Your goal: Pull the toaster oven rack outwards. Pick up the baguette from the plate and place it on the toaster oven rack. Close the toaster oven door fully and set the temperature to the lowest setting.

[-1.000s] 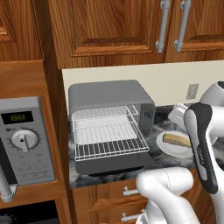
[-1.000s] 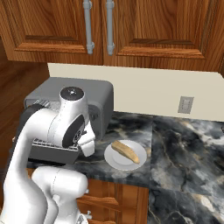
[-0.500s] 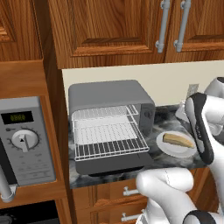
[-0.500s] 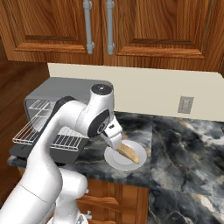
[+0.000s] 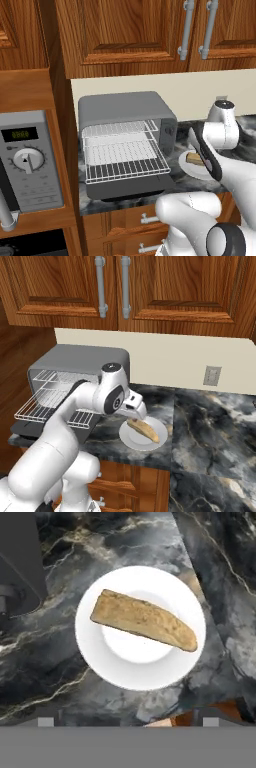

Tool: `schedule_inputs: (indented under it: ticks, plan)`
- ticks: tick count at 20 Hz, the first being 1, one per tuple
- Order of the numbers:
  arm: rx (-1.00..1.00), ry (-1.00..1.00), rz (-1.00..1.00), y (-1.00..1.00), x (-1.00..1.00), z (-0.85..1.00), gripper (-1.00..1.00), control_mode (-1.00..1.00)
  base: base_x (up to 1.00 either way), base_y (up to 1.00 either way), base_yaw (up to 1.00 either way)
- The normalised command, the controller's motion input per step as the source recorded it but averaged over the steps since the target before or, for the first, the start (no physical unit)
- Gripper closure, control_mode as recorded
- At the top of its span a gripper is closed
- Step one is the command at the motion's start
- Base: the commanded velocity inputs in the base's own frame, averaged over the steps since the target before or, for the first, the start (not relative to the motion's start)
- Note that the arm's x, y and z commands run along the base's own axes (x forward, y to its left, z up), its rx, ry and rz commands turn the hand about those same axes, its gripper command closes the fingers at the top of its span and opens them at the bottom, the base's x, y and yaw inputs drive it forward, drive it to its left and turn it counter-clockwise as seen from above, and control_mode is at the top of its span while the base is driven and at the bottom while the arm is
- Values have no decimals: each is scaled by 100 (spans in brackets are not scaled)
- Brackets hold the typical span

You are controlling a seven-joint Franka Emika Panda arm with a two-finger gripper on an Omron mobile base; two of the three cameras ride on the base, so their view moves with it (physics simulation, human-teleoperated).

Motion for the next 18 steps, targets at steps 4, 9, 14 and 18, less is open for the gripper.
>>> schedule_inputs:
  ticks: [4,9,14,18]
  plan:
    - [-2,6,40,-16,13,-36,-100,-100,0,0,0]
    - [-4,5,44,-14,5,23,-100,-100,0,0,0]
    - [-3,2,23,-3,-2,24,-100,-100,0,0,0]
    - [0,34,0,0,40,0,-100,-100,0,0,0]
